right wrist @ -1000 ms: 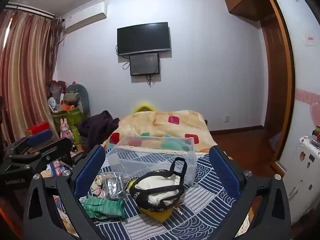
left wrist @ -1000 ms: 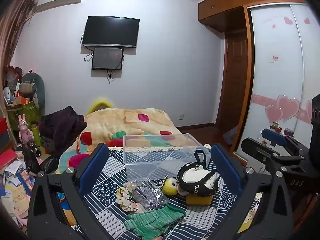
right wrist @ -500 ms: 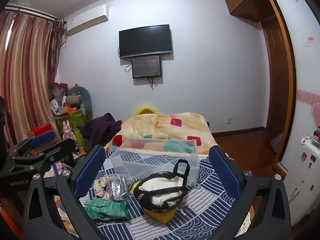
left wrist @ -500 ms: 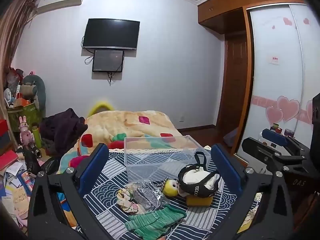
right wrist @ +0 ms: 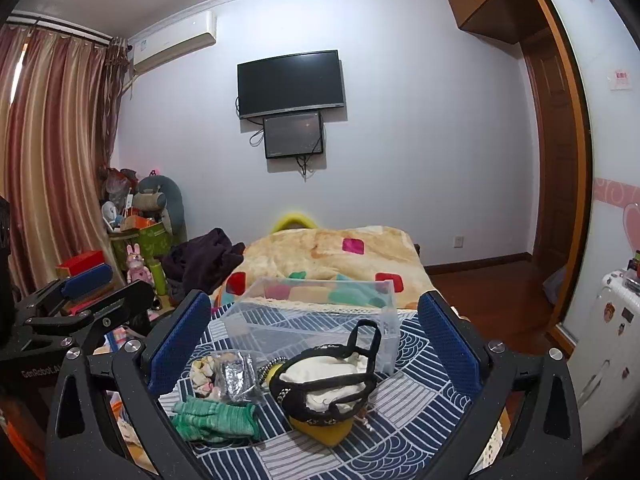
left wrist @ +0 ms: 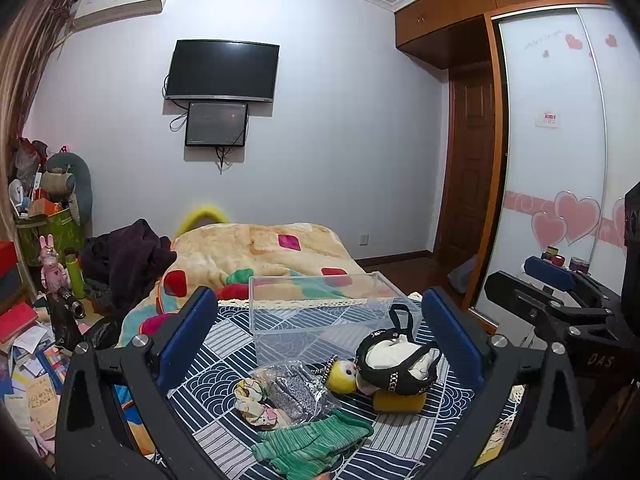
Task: Organize soft objects
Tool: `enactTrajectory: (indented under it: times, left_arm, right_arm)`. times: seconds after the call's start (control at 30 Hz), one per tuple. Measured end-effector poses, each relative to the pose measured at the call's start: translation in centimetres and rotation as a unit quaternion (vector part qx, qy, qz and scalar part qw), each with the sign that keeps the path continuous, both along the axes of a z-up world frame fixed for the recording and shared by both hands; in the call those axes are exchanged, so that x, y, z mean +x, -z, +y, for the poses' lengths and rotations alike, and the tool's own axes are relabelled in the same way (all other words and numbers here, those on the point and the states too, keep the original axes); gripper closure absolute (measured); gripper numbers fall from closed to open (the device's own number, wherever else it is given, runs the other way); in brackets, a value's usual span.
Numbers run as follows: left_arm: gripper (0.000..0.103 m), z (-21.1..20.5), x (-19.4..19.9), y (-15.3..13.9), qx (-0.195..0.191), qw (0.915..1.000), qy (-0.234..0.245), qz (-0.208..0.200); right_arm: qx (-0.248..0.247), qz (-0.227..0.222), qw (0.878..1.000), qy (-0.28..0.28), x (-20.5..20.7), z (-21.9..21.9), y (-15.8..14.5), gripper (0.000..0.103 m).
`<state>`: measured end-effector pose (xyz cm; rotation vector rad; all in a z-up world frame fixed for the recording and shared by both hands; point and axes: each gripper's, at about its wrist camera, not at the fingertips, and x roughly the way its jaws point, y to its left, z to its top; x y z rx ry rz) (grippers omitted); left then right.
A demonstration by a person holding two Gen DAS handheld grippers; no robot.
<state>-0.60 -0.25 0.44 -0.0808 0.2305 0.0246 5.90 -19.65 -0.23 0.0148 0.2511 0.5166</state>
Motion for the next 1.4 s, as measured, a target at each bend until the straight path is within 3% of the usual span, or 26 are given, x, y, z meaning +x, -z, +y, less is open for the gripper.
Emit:
enactTrajectory:
  times: [1.4]
  left_arm:
    - [0.0,0.08,-0.3,-0.21,-0.008,0.9999,0.008,-0.003]
  right_arm:
    - [0.002,-0.001,1.0,-0.008,-0.11,0.19,0.02,0.0]
